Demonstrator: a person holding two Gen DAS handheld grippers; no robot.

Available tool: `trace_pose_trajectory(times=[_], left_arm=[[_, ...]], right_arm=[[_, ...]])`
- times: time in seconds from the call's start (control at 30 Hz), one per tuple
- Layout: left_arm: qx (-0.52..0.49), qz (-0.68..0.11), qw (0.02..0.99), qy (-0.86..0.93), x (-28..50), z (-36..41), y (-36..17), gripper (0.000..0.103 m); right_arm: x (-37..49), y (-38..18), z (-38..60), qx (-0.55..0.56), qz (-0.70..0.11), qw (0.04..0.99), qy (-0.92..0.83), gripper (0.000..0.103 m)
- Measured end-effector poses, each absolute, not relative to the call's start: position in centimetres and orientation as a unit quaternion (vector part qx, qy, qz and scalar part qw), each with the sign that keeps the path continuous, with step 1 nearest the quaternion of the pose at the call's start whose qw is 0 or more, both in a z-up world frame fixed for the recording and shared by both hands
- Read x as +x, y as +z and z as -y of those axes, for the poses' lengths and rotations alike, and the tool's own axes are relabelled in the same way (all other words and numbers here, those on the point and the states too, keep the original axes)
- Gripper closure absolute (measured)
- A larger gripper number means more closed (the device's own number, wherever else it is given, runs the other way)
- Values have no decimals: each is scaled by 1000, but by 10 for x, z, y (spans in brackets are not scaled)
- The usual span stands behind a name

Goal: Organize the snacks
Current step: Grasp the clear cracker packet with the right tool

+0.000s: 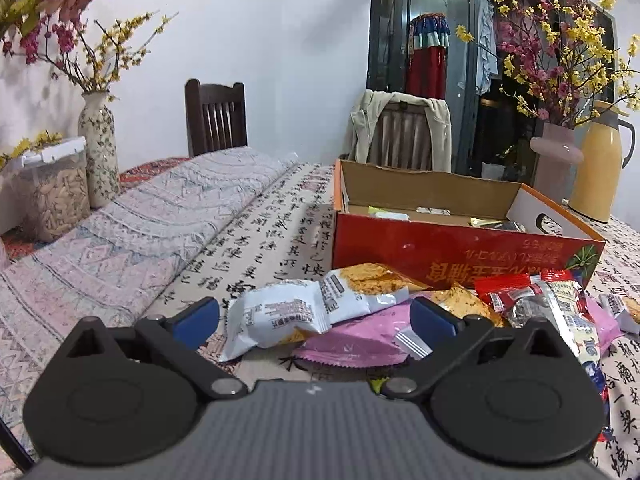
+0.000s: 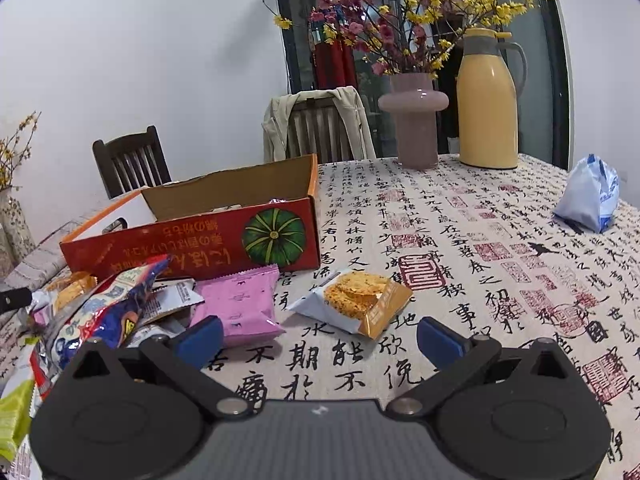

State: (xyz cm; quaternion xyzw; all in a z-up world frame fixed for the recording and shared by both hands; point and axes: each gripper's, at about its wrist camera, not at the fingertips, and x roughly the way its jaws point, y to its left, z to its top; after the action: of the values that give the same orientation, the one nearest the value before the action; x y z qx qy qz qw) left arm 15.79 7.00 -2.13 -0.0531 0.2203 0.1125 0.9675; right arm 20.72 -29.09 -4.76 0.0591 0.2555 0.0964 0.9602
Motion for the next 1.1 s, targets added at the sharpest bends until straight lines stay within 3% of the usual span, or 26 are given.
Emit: trace_pose_trajectory(times=[0.47,0.8,1.0,1.07,1.1], left_arm=[[-87,-227,965,102,160,-80,-23,0],[-104,-229,963,96,160,-85,-24,0],[-110,-234,962,88,162,-86,-25,0],[-112,-235,962,88,162,-87,-25,0],[-113,-235,962,87,162,-87,-26,0]], right_arm=[[217,-47,286,39,-285,956,52,0],[273,-30,284,15,-330,944,8,0],[302,-44,274,12,-367,930,-4,10],[305,-48,270,14,-373,928,0,27],[305,-50,269,12,-372,928,2,29]])
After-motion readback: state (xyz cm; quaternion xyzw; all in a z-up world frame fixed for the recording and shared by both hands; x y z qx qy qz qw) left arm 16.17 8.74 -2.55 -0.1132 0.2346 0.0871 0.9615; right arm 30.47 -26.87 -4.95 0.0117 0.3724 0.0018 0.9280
